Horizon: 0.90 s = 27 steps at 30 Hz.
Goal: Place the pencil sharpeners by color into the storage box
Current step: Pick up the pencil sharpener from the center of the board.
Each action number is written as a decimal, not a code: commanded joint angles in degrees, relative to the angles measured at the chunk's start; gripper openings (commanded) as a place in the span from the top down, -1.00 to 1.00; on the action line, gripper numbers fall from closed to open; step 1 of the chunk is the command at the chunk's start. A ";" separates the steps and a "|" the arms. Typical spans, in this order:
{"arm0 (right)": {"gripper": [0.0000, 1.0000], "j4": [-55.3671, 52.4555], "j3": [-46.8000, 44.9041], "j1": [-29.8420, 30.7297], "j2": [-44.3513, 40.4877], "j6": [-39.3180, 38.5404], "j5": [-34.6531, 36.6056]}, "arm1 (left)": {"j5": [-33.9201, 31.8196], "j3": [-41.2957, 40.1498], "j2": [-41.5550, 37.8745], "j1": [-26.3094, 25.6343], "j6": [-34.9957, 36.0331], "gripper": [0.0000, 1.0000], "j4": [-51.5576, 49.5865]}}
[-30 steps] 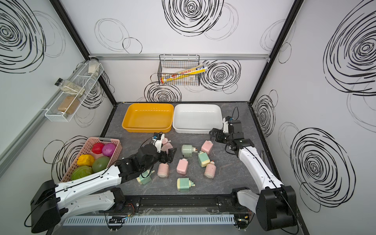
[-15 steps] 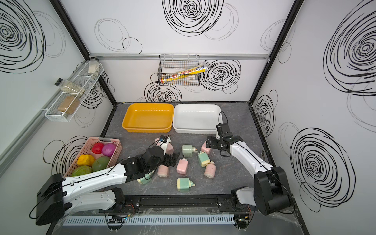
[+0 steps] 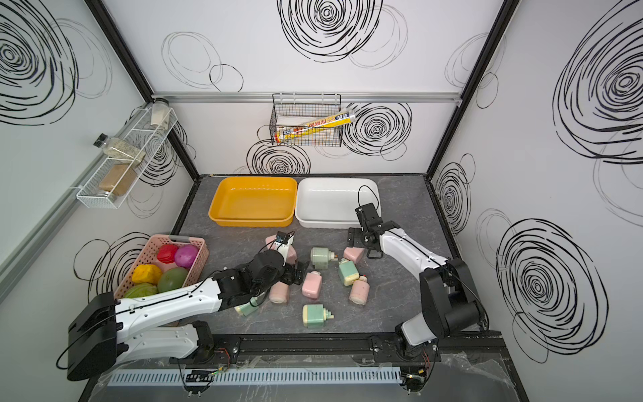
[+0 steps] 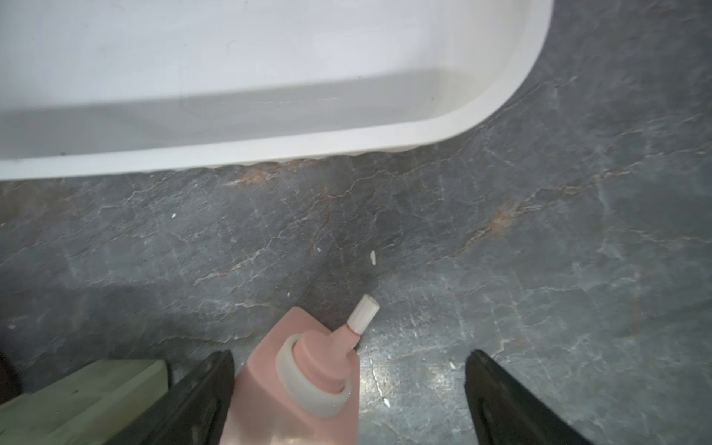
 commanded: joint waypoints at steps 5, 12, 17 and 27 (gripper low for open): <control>-0.93 -6.89 0.22 1.54 1.49 -0.17 12.00 | -1.36 -0.12 0.06 0.66 -0.57 -0.98 2.22; -0.95 -9.38 -1.56 1.43 0.51 1.92 16.05 | -0.92 -0.12 0.11 0.75 -0.76 -0.98 2.40; -0.97 -9.50 -2.65 0.90 -0.26 2.15 14.95 | -0.70 -0.20 0.29 0.84 -0.82 -0.98 2.62; -1.00 -12.50 -1.27 0.39 -9.65 -2.76 4.31 | 0.08 -0.38 0.12 0.99 -0.79 -0.98 3.23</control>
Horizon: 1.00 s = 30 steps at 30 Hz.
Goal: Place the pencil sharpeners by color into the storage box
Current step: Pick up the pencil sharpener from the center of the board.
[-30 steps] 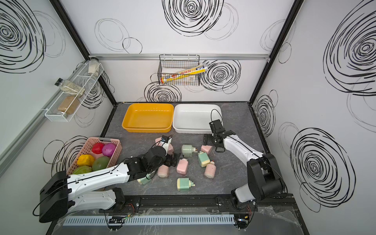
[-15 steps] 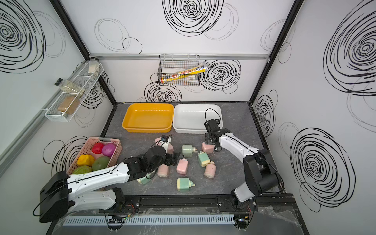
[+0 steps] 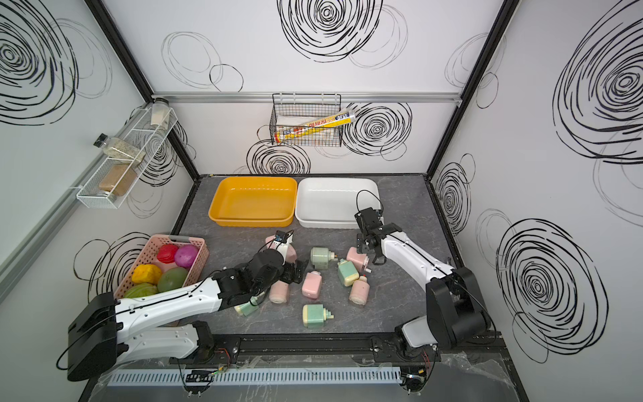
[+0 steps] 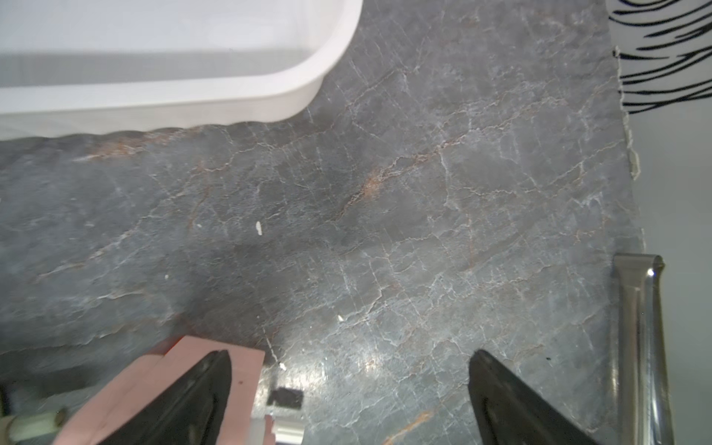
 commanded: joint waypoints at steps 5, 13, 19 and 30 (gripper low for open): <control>-1.00 -2.95 -0.75 0.31 -5.71 -6.09 -18.38 | 0.47 -0.44 -0.13 0.78 -0.38 -0.98 2.86; -0.99 -9.32 -3.51 0.66 -8.19 -3.25 -16.85 | 0.31 -0.36 -0.07 1.00 -0.32 -0.98 2.56; -0.98 -9.73 -5.93 0.91 -9.36 -2.59 -17.58 | 0.31 -0.19 0.14 1.13 -0.42 -0.98 2.74; -0.97 -5.62 -4.02 3.55 -4.51 -2.18 -17.44 | 0.07 -0.43 -0.13 1.19 -0.98 -0.98 2.73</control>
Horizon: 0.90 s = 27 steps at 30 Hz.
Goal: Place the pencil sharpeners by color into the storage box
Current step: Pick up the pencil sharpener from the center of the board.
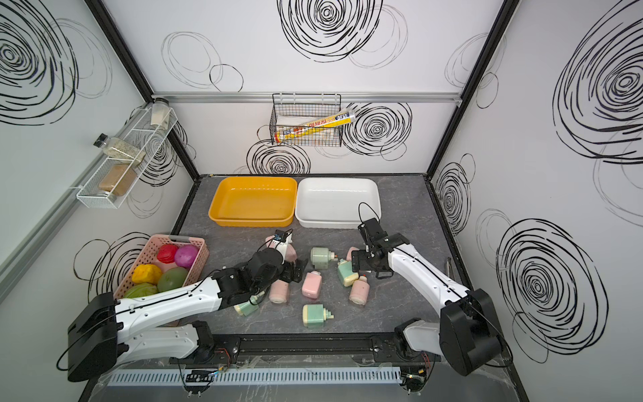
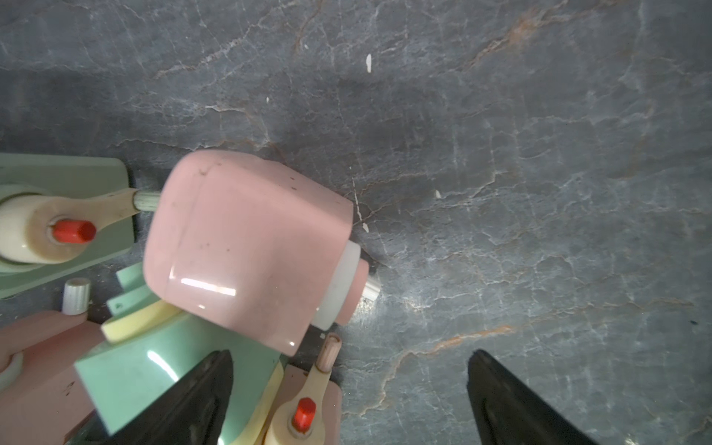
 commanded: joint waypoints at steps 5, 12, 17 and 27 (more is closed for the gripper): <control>-0.98 2.19 2.53 2.13 3.33 -0.40 0.34 | -0.40 -0.58 -0.18 0.56 -0.97 -0.98 2.80; -0.99 3.63 4.13 2.69 6.04 -2.04 1.43 | -0.66 -0.75 -0.29 0.57 -1.01 -0.98 2.79; -1.00 4.26 5.41 2.80 7.35 -3.08 4.37 | -1.27 -0.92 -0.38 0.63 -1.00 -0.98 2.77; -1.00 5.31 7.82 2.78 11.02 -1.53 9.12 | -1.54 -0.84 -0.47 0.86 -1.13 -0.99 2.62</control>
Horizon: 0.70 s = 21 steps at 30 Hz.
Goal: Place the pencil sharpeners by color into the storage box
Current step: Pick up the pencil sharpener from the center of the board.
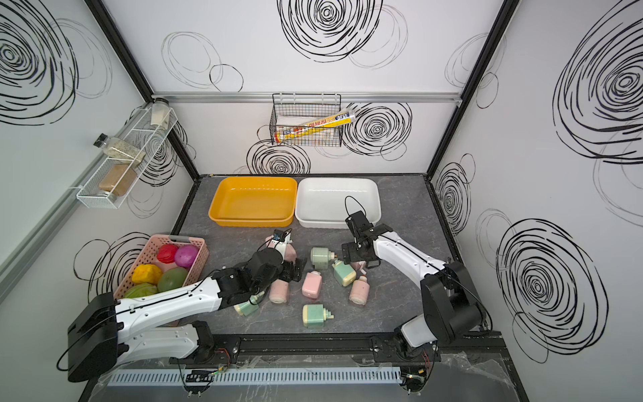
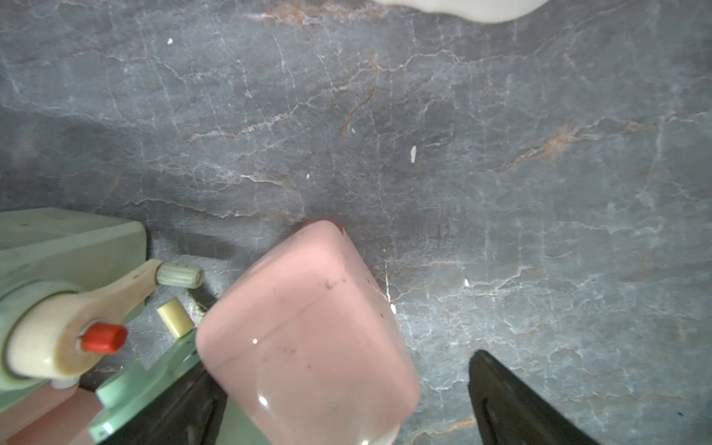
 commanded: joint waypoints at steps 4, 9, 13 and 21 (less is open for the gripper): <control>-1.00 0.48 0.99 0.21 0.48 1.43 4.54 | -0.66 -0.60 -0.29 0.56 -0.62 -0.98 2.77; -0.91 4.80 -0.85 0.30 0.23 -1.29 -1.97 | -0.18 -0.51 0.07 0.56 -0.68 -0.98 2.82; -0.77 6.25 -1.19 0.21 1.33 -2.38 -1.34 | -0.09 -0.51 -0.28 0.53 -0.44 -0.98 2.82; -0.47 8.01 -3.16 0.21 1.13 -3.11 -1.64 | -0.19 -0.09 -0.86 0.87 0.17 -0.98 2.11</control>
